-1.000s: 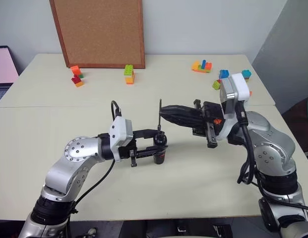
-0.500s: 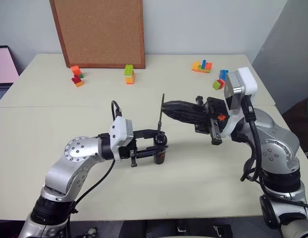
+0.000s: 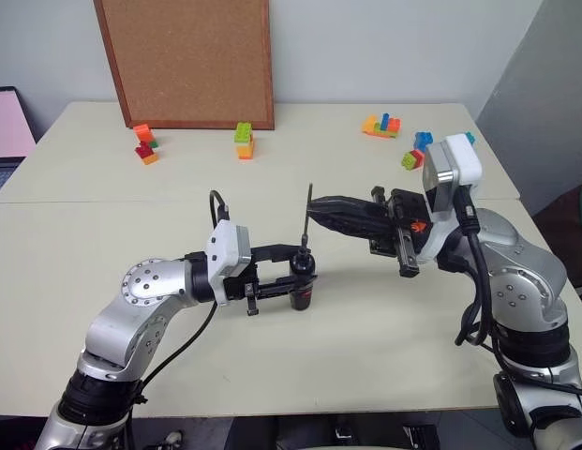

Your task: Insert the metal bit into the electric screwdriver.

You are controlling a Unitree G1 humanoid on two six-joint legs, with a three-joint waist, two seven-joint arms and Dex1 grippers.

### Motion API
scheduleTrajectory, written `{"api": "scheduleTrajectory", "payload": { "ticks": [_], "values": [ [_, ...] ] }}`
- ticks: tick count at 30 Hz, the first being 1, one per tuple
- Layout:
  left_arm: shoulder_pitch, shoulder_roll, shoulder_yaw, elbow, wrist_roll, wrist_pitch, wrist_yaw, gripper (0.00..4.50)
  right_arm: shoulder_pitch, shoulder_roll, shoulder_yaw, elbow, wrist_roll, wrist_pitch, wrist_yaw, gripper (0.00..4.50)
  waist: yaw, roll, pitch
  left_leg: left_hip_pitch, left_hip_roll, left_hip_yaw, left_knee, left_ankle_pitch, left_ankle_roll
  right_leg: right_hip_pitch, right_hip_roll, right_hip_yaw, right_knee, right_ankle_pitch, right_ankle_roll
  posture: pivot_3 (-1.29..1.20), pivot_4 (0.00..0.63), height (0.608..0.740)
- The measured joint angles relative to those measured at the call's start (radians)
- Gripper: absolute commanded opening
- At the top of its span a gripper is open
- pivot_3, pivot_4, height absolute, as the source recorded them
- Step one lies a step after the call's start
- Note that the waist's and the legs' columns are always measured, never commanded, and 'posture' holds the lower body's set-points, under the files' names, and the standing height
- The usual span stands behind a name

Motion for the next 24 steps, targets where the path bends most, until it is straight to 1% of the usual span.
{"api": "scheduleTrajectory", "payload": {
  "ticks": [20,24],
  "values": [
    [-0.013,0.001,-0.009,-0.004,0.000,0.017,0.003,1.64,0.010,-0.004,0.019,0.000,-0.038,-0.011,0.024,0.00,0.000,0.000,0.000,0.000,0.000,0.000,0.000,0.000,0.000,0.000,0.000,0.000,0.000,0.000,0.000,0.00,0.150,0.740],
    [-0.013,0.001,-0.009,-0.008,0.002,0.020,0.004,1.64,0.015,-0.021,0.024,0.000,-0.048,-0.012,0.032,0.00,0.000,0.000,0.000,0.000,0.000,0.000,0.000,0.000,0.000,0.000,0.000,0.000,0.000,0.000,0.000,0.00,0.150,0.740]
  ]
}}
